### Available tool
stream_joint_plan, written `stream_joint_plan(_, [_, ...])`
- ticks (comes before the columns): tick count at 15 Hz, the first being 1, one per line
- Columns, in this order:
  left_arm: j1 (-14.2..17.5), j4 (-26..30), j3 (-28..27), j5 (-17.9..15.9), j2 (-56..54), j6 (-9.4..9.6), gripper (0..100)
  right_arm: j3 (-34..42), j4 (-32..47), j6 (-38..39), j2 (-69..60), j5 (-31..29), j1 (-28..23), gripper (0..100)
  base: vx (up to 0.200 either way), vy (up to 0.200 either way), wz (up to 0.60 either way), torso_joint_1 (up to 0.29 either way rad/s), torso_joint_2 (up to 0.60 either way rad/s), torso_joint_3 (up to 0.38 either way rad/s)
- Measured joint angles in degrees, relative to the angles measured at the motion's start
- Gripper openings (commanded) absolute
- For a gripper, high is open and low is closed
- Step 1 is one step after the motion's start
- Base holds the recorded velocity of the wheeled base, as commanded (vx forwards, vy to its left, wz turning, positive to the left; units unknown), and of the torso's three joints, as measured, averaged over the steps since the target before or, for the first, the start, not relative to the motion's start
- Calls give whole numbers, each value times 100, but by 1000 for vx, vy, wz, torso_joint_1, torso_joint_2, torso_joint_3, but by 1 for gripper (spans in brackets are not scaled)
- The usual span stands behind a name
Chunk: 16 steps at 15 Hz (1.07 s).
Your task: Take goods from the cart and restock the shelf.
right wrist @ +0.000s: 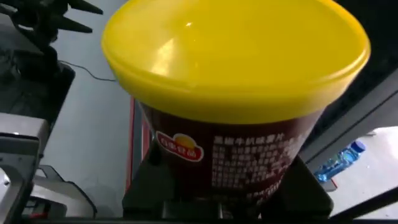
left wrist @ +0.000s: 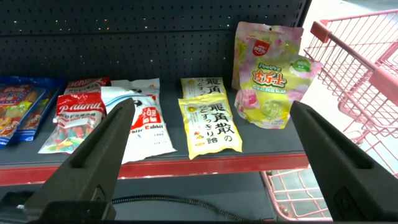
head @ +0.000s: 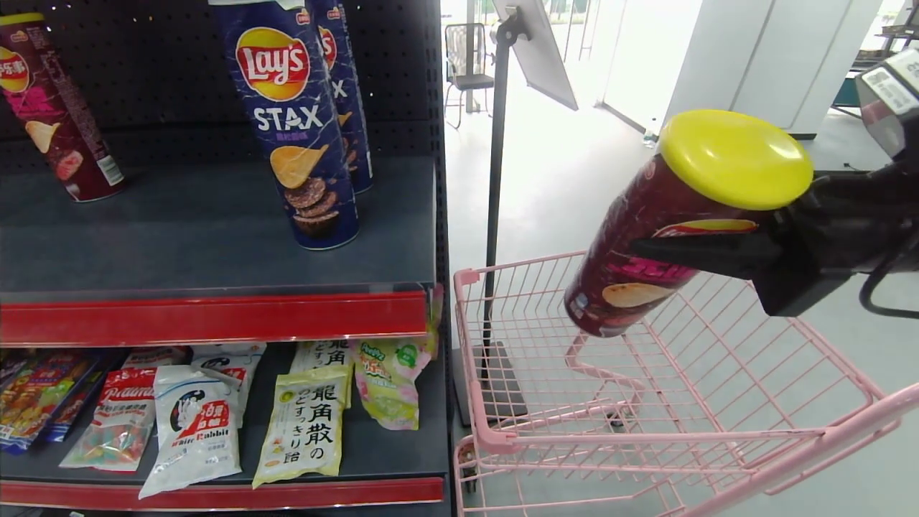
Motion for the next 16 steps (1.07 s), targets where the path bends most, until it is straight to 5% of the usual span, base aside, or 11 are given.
stream_joint_plan(3, [0, 0, 0, 0, 0, 0, 100, 144, -50, 777, -416, -1172, 1008, 0, 0, 0, 0, 0, 0, 0])
stream_joint_plan(8, [0, -2, 0, 0, 0, 0, 100, 728, -61, 818, -830, -2032, 1328, 0, 0, 0, 0, 0, 0, 0])
stream_joint_plan(16, [0, 0, 0, -5, 0, -4, 100, 1285, -68, 833, -1117, -2338, 1725, 0, 0, 0, 0, 0, 0, 0])
